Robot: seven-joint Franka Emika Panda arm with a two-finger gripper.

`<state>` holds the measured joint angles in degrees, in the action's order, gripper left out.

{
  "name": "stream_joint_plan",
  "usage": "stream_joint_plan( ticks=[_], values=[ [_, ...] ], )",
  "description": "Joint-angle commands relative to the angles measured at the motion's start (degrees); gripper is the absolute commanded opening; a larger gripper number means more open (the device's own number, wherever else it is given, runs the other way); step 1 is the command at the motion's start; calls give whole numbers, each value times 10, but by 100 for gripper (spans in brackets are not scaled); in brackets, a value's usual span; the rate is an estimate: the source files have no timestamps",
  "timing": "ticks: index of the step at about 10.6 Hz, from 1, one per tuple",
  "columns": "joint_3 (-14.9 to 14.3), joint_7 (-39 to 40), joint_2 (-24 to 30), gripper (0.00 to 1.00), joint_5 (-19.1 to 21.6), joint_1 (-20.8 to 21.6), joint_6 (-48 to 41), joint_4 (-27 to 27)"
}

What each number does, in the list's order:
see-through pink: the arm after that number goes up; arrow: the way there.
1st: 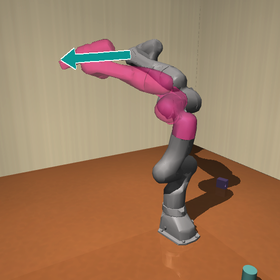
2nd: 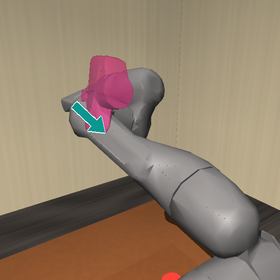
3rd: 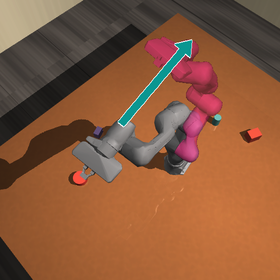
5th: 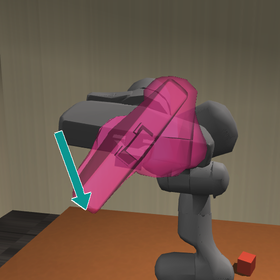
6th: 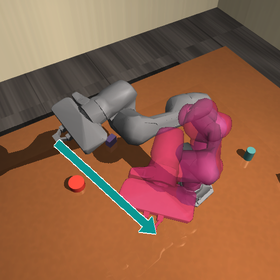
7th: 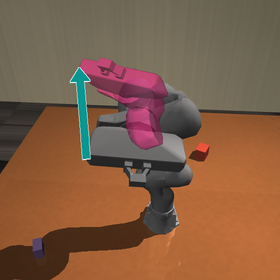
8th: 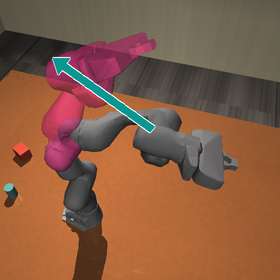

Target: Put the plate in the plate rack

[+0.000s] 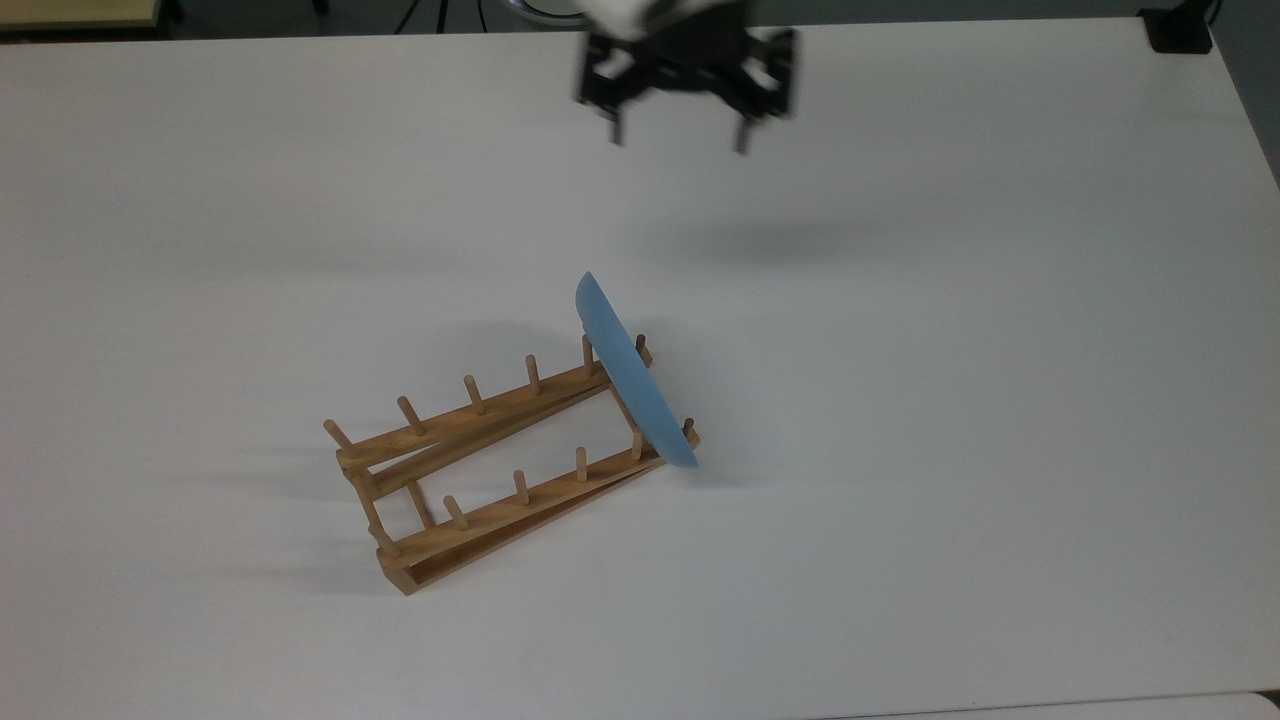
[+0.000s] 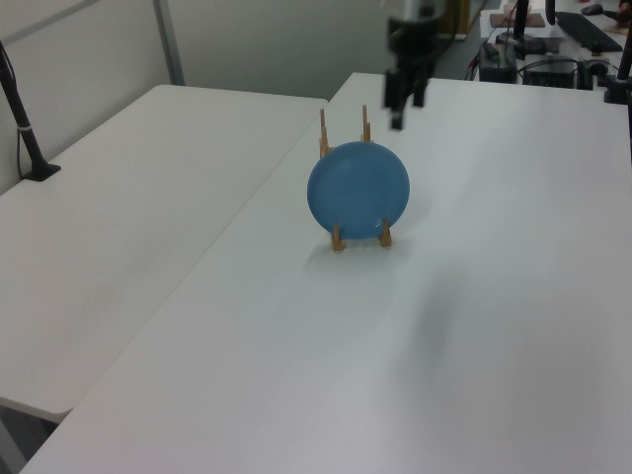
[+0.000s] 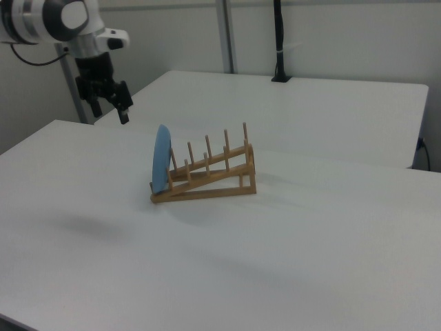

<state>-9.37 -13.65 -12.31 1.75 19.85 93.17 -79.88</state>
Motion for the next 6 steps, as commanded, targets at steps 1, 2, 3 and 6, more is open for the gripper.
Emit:
stream_joint_plan(
  ticks=[1, 2, 3, 6],
  values=[
    [78, 78, 86, 100, 12, -140, -6, -117],
    [79, 119, 86, 100, 13, -174, -6, -118],
    [78, 135, 86, 100, 13, -189, -8, -118],
    [69, 129, 85, 100, 10, -189, -7, -117]
  ],
)
